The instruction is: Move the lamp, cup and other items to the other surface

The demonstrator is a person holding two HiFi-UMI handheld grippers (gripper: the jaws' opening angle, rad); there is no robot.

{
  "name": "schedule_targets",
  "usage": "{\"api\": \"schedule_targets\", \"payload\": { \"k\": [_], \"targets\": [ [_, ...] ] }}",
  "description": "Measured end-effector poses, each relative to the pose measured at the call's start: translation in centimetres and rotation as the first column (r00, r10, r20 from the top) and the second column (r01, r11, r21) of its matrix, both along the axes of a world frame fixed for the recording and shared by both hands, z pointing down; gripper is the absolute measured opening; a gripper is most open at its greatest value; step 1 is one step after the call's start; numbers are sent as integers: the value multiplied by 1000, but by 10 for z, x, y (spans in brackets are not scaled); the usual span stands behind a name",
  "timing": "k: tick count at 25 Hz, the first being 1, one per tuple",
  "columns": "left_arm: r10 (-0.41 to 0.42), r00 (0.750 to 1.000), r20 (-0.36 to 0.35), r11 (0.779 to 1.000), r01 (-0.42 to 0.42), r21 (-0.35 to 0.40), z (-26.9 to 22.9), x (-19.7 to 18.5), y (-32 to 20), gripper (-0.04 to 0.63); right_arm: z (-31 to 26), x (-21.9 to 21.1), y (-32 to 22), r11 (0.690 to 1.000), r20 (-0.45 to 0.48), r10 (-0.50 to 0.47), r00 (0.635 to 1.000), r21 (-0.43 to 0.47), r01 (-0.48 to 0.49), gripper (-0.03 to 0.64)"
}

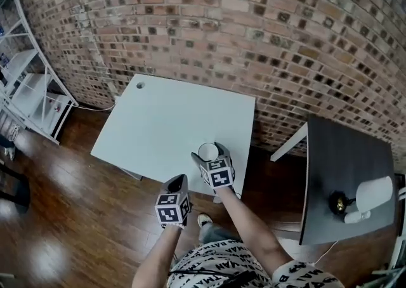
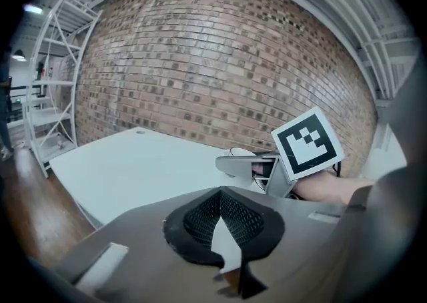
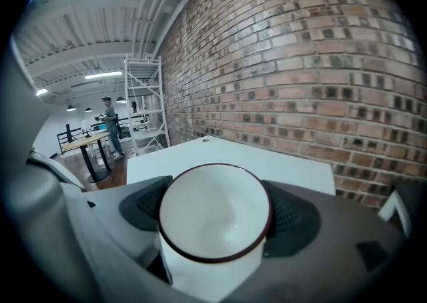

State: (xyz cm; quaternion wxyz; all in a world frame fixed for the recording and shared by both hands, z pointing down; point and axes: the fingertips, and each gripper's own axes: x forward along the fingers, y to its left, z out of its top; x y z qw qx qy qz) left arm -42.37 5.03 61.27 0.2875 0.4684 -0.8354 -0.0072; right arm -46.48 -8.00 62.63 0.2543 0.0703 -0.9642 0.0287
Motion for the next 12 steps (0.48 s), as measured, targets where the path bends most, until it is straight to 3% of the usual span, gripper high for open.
{"api": "schedule_targets", "payload": {
  "k": [4, 6, 12],
  "targets": [
    [120, 993, 1, 992, -120, 31, -10, 60, -15, 0, -10, 80, -13, 994, -6, 106, 994, 26, -106, 417],
    [202, 979, -2, 978, -202, 43, -13, 98, -28, 0, -14, 128, -24, 982, -16, 183, 983, 37, -183, 417],
    [451, 892, -27, 892, -450, 49, -6, 236, -75, 0, -18, 290, -59, 911, -38, 412, 910, 45, -411, 417]
  ]
}}
